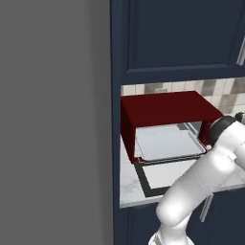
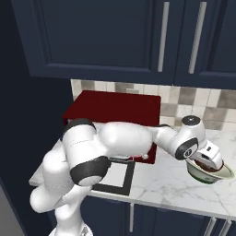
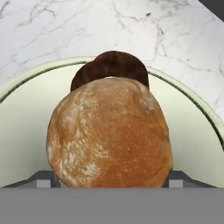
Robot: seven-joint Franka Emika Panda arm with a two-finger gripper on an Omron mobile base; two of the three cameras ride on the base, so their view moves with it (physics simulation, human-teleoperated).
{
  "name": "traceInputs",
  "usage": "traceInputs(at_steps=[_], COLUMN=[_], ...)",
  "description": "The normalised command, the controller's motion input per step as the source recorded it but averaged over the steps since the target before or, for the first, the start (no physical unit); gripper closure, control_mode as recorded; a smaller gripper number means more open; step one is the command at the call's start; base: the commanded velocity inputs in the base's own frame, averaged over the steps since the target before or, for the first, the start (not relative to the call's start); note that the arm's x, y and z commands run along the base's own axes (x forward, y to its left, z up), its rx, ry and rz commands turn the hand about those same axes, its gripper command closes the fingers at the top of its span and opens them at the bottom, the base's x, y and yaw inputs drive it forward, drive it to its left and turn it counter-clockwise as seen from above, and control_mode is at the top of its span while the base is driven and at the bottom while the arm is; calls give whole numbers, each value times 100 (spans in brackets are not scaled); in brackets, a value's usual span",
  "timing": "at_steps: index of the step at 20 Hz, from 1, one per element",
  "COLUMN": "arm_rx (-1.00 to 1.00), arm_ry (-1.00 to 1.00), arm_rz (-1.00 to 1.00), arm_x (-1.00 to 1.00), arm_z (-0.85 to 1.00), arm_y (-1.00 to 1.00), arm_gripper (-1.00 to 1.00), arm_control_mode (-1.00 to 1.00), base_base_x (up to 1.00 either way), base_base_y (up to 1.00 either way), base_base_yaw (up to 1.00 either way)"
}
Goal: Pick up the heated bread from the toaster oven and place it in the bowl. Then move the bread bowl to the dining counter.
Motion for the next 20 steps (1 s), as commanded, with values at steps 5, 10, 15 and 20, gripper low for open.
traceInputs(at_steps=[5, 10, 15, 20], arm_rx=[0, 0, 0, 0], arm_ry=[-1, -1, -3, -14], arm_rz=[0, 0, 0, 12], arm_x=[35, -17, -70, -84], arm_z=[-16, 22, 36, 40], arm_y=[-9, 0, 0, 12], arm_gripper=[-100, -100, -100, -100], arm_control_mode=[-100, -100, -100, -100], base_base_x=[0, 0, 0, 0], base_base_y=[0, 0, 0, 0], base_base_yaw=[0, 0, 0, 0])
